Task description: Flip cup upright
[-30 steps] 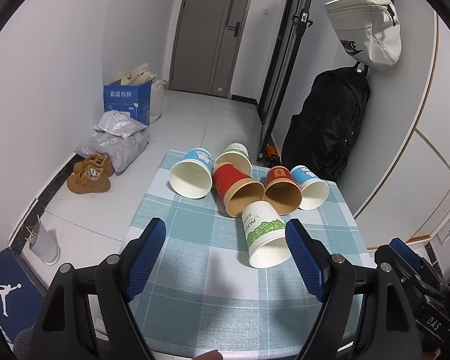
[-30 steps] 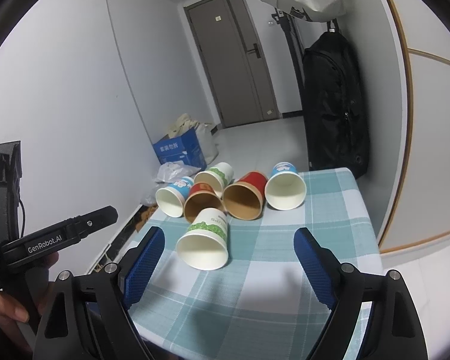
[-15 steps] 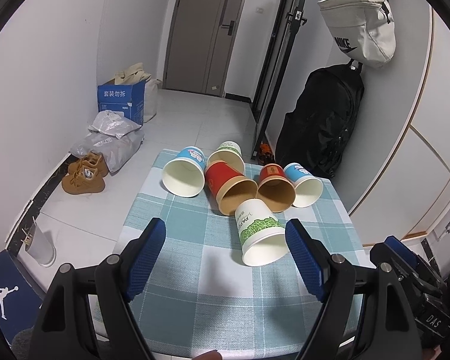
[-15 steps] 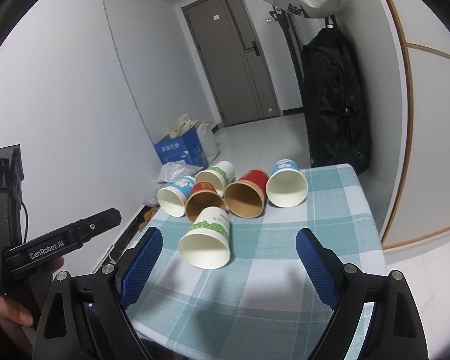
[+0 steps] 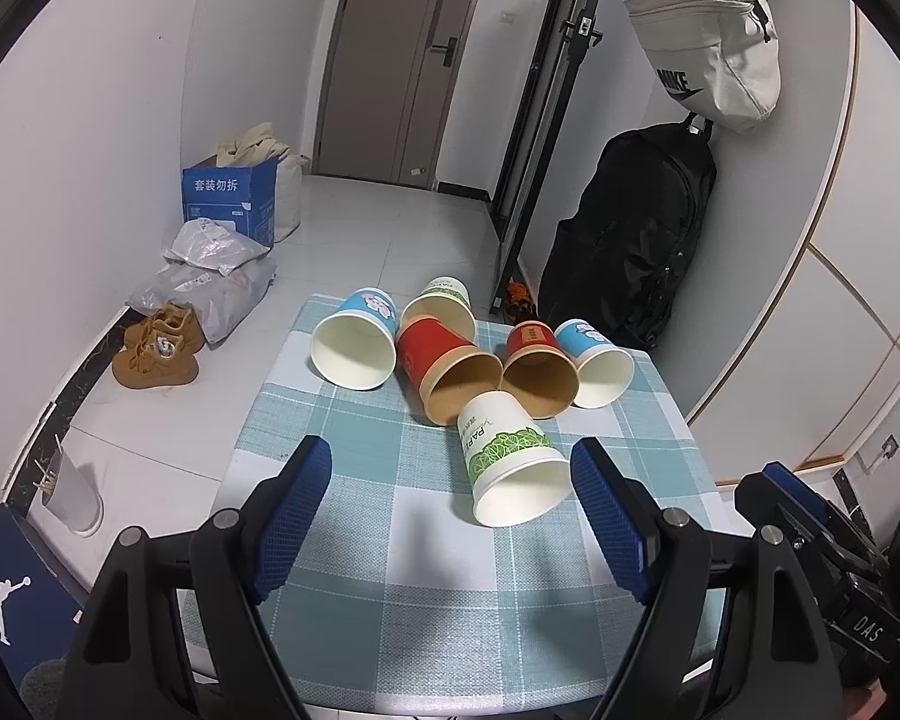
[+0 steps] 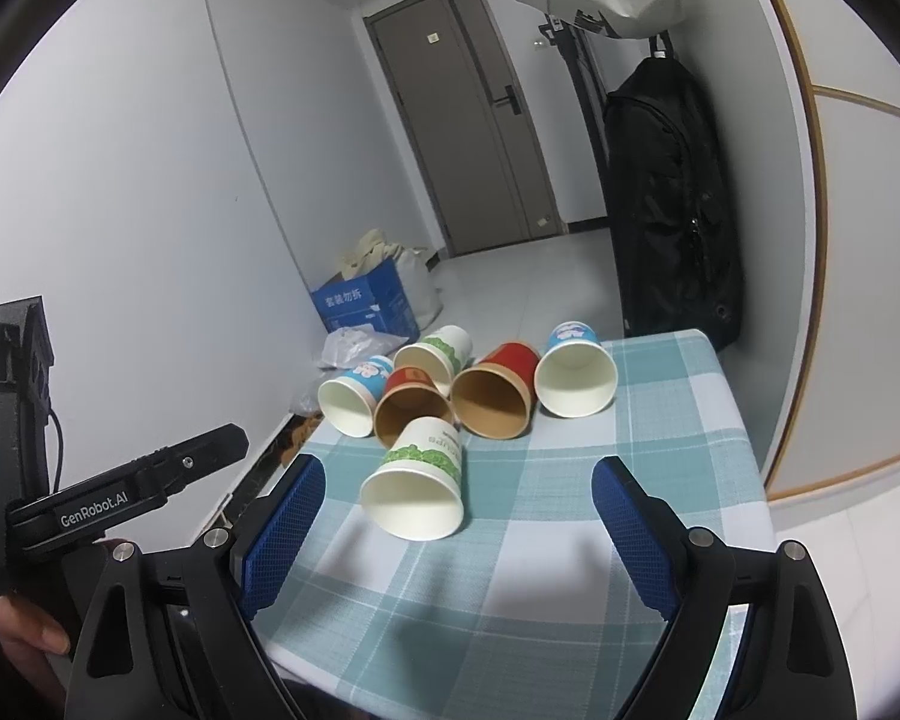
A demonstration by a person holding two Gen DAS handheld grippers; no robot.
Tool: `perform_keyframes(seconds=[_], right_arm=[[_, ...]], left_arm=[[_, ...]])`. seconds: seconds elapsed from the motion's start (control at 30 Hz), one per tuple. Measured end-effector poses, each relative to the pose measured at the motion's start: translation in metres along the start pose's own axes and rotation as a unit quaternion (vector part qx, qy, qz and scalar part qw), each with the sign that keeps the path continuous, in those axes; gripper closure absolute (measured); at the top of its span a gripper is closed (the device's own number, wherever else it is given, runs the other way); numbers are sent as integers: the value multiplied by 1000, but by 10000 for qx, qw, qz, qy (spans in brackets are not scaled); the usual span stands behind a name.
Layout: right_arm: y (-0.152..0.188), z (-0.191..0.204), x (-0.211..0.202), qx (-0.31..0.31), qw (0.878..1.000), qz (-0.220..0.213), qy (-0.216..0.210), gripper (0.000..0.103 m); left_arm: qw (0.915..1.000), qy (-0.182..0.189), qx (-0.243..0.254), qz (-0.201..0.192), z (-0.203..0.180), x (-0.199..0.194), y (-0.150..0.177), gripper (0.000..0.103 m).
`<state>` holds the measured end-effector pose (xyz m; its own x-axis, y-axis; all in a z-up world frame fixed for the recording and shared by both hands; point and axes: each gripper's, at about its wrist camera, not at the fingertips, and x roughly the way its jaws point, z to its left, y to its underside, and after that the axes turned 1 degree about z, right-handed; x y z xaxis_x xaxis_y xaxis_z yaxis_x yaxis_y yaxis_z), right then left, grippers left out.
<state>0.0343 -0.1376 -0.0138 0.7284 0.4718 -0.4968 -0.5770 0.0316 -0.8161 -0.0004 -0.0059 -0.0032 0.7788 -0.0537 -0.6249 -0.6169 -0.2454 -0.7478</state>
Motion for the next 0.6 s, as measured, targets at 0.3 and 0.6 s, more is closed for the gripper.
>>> perform_keyframes(seconds=[0.3,0.6], right_arm=[[-4,-3,0,95,9999,0,-53,12],[-4,-4,3,184,9998,45,-112,12]], left_arm=[[10000,-17,54,-7,-3,0,0,24],[9992,119,-151,342,4,13,3,24]])
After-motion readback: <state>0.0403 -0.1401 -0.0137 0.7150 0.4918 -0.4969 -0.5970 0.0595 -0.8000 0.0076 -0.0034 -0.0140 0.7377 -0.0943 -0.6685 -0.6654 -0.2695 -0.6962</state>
